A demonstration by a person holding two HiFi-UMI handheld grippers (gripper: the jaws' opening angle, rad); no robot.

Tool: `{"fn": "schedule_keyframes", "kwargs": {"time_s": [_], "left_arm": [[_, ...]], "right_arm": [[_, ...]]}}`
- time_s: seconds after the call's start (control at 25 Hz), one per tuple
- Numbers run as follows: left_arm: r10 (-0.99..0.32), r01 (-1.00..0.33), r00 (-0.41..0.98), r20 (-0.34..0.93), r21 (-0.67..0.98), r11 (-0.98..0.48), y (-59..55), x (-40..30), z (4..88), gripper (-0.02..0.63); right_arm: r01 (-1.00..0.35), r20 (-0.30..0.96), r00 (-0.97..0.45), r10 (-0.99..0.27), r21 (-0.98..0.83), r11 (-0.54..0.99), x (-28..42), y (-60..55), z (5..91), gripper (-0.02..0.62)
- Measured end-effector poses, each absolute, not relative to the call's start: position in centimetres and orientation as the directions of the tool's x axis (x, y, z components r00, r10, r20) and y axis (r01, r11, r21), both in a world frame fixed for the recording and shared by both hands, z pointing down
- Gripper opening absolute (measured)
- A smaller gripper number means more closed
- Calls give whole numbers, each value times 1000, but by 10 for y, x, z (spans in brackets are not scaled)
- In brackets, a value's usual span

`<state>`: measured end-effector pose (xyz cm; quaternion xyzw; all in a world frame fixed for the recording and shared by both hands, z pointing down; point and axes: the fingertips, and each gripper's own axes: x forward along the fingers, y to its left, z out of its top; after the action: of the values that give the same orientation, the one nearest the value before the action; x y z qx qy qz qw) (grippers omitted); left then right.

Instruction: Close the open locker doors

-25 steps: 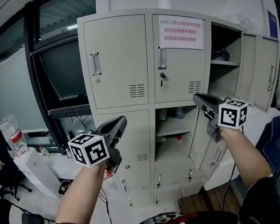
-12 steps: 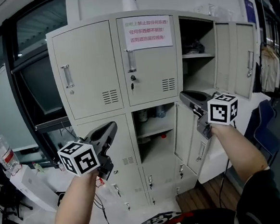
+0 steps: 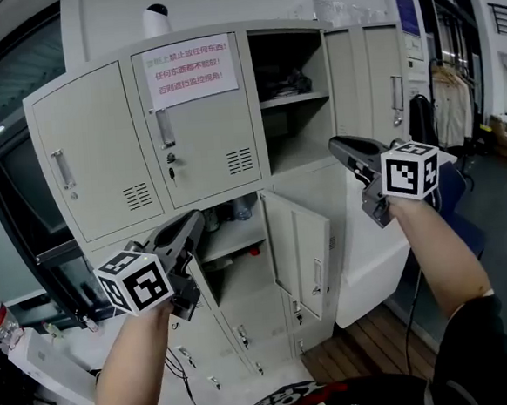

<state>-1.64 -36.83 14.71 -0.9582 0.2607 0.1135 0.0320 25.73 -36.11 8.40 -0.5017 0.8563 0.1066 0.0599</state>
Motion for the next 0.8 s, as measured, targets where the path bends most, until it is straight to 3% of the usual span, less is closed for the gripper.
{"fn": "schedule_keyframes", "kwargs": {"time_s": [0.36, 0.52, 0.8], "left_arm": [[-387, -397, 895, -224, -1, -918, -357, 124, 140, 8], [-363, -371, 908, -209, 0, -929, -354, 168, 140, 8], [-350, -356, 916, -197, 4, -935, -352, 216, 140, 8]], "right_arm": [[-945, -267, -326, -907, 120, 305, 433, -317, 38, 43], [-960, -282, -278, -918, 103, 259, 500, -309, 18, 103], [-945, -225, -320, -920, 0, 328, 558, -335, 28, 139]]}}
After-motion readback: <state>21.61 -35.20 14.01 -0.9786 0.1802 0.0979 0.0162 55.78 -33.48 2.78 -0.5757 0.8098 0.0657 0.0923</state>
